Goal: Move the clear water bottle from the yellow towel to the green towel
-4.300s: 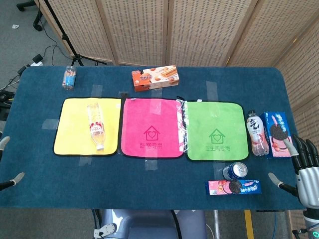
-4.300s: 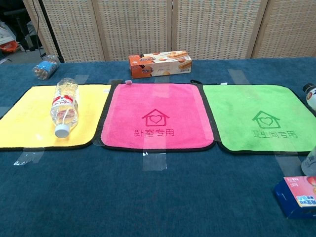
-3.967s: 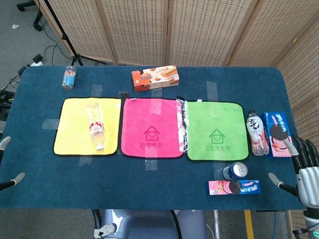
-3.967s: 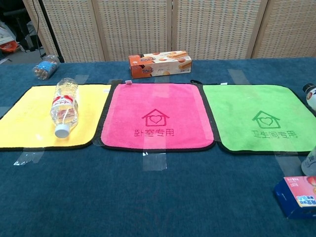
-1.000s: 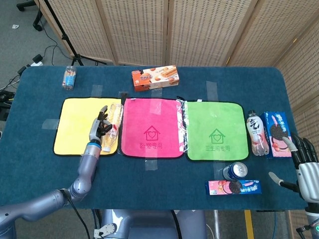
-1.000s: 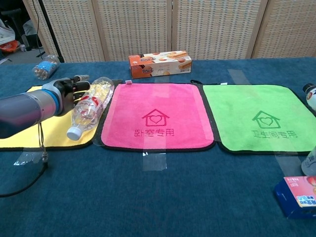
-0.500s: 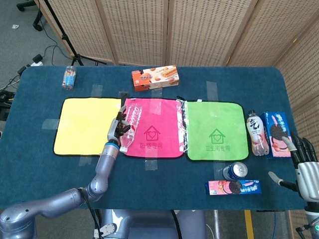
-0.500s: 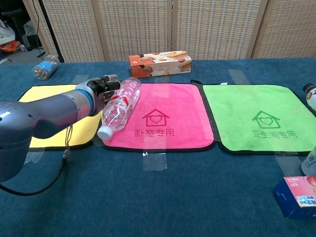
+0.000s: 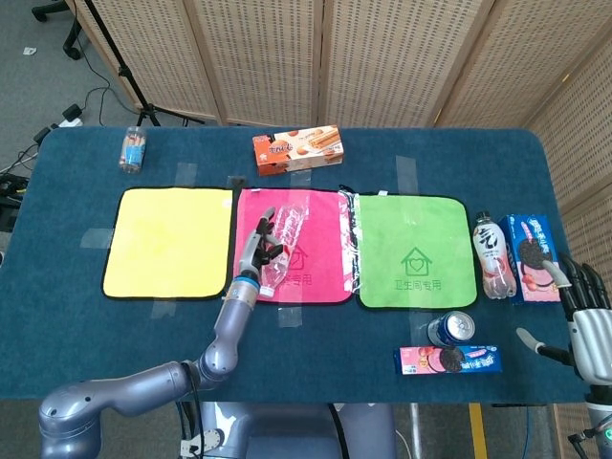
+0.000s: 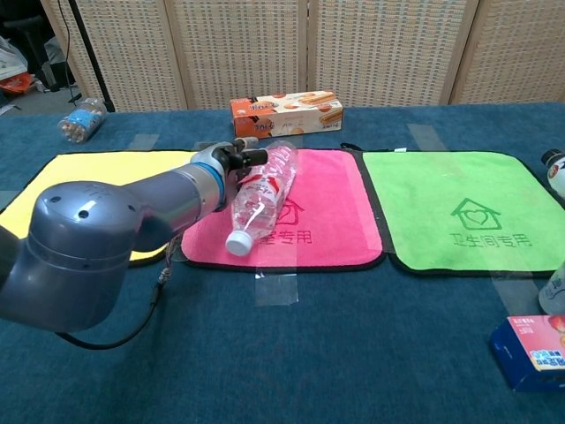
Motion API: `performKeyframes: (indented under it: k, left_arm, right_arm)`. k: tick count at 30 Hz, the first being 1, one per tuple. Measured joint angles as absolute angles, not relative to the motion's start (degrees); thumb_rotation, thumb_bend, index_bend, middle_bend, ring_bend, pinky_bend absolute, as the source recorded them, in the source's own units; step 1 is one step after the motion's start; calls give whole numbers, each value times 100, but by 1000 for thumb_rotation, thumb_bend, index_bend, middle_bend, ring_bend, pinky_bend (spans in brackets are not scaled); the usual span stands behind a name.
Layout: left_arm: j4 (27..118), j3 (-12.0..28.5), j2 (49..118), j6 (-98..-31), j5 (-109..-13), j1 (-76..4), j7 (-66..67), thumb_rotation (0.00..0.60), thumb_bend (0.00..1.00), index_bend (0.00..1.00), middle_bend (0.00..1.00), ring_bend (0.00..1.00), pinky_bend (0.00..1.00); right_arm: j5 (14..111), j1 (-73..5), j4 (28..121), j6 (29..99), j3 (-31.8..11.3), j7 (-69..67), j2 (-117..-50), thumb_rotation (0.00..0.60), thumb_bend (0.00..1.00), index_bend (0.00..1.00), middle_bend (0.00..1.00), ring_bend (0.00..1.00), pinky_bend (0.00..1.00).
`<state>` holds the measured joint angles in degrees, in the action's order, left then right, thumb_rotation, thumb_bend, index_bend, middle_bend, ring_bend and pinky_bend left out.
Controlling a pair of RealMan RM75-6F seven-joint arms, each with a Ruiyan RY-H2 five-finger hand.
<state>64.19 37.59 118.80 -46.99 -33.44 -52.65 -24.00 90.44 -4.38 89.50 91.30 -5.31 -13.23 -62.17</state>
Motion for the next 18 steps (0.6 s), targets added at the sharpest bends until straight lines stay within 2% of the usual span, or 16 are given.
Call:
performKeyframes:
  k: [6, 10, 15, 18]
  left_arm:
    - [6174, 3854, 12159, -4690, -3463, -5492, -2364, 600, 1000, 0, 0, 0, 0]
    - [6316, 3840, 12109, -4966, -3818, -5376, -2456, 600, 1000, 0, 0, 0, 0]
    - [6855, 3682, 11737, -5424, -4624, -5013, -2521, 600, 1000, 0, 0, 0, 0]
    - [7245, 3448, 11223, -5530, -5012, -4773, -2306, 600, 1000, 0, 0, 0, 0]
  right_arm:
    - [8954, -451, 8919, 9085, -570, -1426, -6194, 600, 0, 0, 0, 0, 0]
    - [8959, -458, 8905, 9067, -568, -1440, -6190, 600, 0, 0, 0, 0, 0]
    - [9039, -456, 8930, 9092, -535, -1328, -6217, 600, 0, 0, 0, 0, 0]
    - [9083, -462, 8938, 9093, -515, -1230, -6247, 600, 0, 0, 0, 0, 0]
